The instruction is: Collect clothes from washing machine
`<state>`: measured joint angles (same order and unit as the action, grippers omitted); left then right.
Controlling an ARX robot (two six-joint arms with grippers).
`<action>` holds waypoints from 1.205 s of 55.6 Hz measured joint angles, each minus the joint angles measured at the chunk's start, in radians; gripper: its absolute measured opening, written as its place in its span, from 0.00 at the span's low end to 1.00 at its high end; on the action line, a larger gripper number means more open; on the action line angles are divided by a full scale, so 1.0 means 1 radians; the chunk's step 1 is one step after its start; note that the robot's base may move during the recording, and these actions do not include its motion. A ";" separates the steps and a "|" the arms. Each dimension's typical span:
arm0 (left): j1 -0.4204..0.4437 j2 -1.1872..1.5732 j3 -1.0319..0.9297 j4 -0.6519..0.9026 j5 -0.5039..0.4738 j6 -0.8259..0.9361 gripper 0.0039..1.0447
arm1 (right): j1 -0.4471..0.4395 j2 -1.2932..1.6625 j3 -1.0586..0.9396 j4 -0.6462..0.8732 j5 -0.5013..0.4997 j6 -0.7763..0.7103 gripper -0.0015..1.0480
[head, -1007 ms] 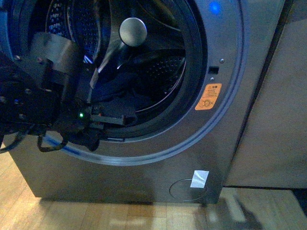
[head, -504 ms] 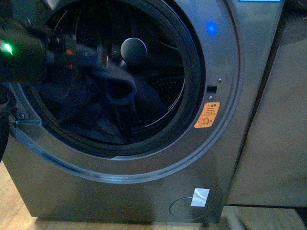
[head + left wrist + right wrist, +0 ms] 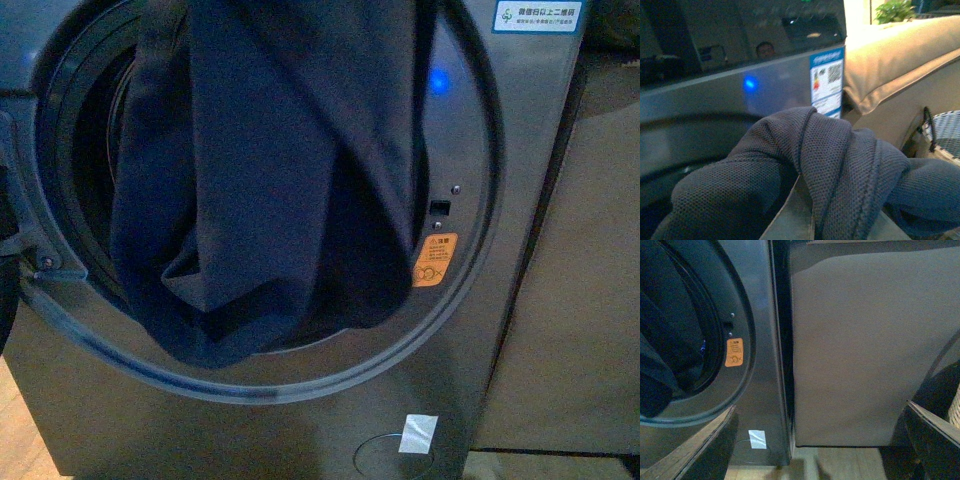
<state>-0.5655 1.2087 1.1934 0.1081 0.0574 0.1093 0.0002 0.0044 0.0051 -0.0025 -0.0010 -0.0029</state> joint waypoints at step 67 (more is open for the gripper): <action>-0.268 0.434 1.023 -0.371 -0.118 0.108 0.06 | -0.057 0.026 -0.007 0.114 -0.183 0.072 0.93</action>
<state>-0.8333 1.6424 2.2162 -0.2630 -0.0605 0.2169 -0.0566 0.0307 -0.0017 0.1120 -0.1844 0.0696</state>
